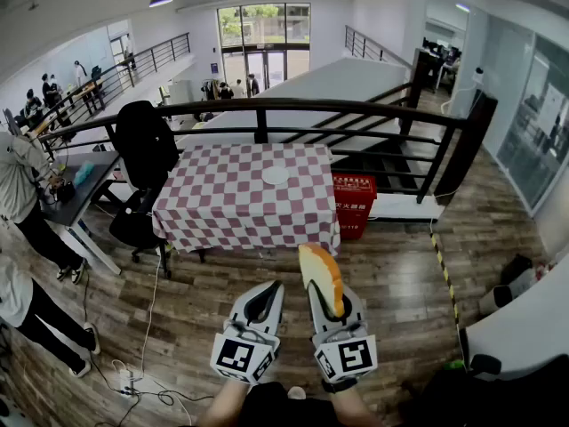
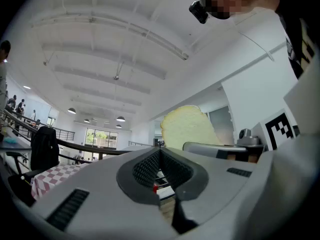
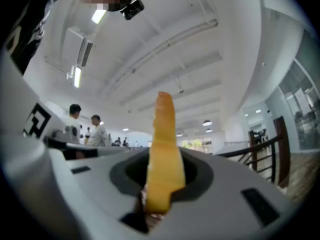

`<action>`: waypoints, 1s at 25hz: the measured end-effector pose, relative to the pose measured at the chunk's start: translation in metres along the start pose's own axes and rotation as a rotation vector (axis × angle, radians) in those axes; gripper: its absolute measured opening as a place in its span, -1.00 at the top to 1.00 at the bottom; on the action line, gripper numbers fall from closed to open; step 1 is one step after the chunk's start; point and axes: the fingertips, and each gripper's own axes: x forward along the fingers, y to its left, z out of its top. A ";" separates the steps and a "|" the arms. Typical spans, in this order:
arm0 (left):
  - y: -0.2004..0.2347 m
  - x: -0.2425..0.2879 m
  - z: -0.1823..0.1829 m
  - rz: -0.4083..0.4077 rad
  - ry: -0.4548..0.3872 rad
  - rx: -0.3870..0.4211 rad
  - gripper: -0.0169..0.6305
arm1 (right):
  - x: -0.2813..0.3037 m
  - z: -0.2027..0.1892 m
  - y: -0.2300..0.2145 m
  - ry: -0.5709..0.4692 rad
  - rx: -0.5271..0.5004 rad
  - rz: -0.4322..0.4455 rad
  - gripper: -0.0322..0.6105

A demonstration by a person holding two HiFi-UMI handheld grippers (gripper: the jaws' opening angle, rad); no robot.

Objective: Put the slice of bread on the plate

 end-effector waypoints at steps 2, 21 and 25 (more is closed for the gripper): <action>-0.006 -0.001 -0.002 -0.004 0.007 0.005 0.89 | -0.004 -0.002 -0.004 0.000 0.010 -0.004 0.59; 0.075 0.088 -0.050 0.026 0.023 -0.079 0.89 | 0.088 -0.063 -0.043 0.087 0.051 0.009 0.59; 0.117 0.136 -0.041 0.012 -0.004 -0.088 0.89 | 0.144 -0.063 -0.070 0.084 0.034 -0.023 0.59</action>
